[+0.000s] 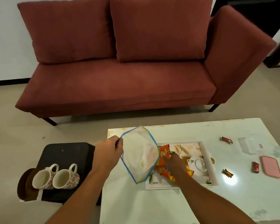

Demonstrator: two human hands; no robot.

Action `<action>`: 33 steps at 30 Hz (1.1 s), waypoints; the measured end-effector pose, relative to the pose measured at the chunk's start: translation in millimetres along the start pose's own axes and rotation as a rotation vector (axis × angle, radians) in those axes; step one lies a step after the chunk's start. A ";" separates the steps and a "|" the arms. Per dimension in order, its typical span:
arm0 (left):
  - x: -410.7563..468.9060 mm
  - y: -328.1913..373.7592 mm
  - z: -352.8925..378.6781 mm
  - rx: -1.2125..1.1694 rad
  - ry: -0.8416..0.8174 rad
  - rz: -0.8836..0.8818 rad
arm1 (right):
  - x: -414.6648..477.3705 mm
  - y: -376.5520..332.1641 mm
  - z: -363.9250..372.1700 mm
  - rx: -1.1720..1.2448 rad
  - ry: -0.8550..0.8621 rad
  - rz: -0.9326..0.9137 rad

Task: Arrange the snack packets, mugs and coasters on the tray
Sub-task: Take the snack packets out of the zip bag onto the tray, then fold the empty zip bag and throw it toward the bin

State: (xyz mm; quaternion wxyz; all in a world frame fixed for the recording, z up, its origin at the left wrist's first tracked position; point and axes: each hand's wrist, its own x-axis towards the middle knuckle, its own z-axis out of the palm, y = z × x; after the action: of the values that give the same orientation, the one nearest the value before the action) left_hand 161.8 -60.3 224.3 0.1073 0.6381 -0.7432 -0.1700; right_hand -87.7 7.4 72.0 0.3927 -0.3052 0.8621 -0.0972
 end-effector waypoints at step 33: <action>50.3 239.5 -280.6 -1.210 -0.455 0.359 | -205.5 -165.3 -463.4 0.991 0.211 -1.099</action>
State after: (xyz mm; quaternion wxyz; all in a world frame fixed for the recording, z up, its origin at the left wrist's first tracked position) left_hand 40.8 -111.7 572.6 0.3132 0.2802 -0.6158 -0.6665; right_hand -250.7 -33.6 578.0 0.2944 -0.4683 0.4736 -0.6853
